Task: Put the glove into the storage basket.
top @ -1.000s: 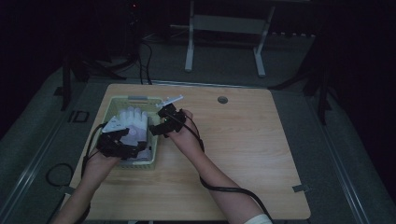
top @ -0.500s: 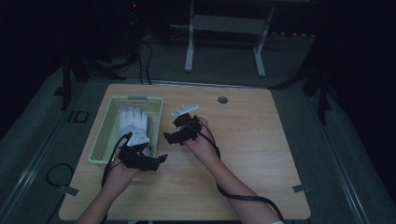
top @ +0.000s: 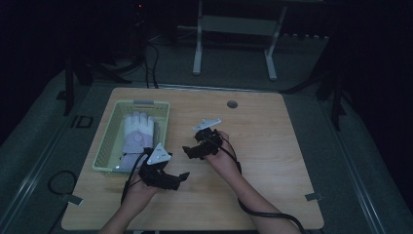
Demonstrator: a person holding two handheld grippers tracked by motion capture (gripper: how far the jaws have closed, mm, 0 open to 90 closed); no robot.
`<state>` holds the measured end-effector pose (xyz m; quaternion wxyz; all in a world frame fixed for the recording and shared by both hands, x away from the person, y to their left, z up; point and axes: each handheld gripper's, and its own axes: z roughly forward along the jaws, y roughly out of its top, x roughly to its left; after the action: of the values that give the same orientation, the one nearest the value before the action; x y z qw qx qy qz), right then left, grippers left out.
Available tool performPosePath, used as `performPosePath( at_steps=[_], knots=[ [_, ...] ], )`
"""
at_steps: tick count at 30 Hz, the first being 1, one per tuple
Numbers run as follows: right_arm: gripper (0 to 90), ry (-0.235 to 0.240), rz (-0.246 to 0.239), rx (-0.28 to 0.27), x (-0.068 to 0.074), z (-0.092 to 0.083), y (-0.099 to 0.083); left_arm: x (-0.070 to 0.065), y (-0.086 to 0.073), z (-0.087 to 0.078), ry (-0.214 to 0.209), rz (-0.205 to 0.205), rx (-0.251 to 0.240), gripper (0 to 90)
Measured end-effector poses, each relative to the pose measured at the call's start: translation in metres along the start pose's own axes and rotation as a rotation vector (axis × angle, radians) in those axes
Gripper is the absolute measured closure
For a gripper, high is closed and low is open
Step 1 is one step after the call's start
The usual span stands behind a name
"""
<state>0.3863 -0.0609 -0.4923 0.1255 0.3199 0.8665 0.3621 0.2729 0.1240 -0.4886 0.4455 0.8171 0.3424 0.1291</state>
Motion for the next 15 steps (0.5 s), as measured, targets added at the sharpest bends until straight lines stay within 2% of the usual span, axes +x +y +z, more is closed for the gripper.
performPosePath(
  at_steps=[3,6,15],
  knots=[
    [14.1,-0.002,0.000,0.005,-0.002,0.000,-0.005,-0.004,-0.001,0.004,-0.002,0.008,0.004,8.8],
    [14.2,-0.003,0.004,0.009,-0.006,-0.001,-0.015,-0.011,-0.004,0.012,-0.020,0.019,0.015,8.8],
    [14.1,-0.004,0.009,0.012,-0.011,-0.004,-0.031,-0.020,-0.012,0.027,-0.073,0.020,0.030,8.7]
  ],
)
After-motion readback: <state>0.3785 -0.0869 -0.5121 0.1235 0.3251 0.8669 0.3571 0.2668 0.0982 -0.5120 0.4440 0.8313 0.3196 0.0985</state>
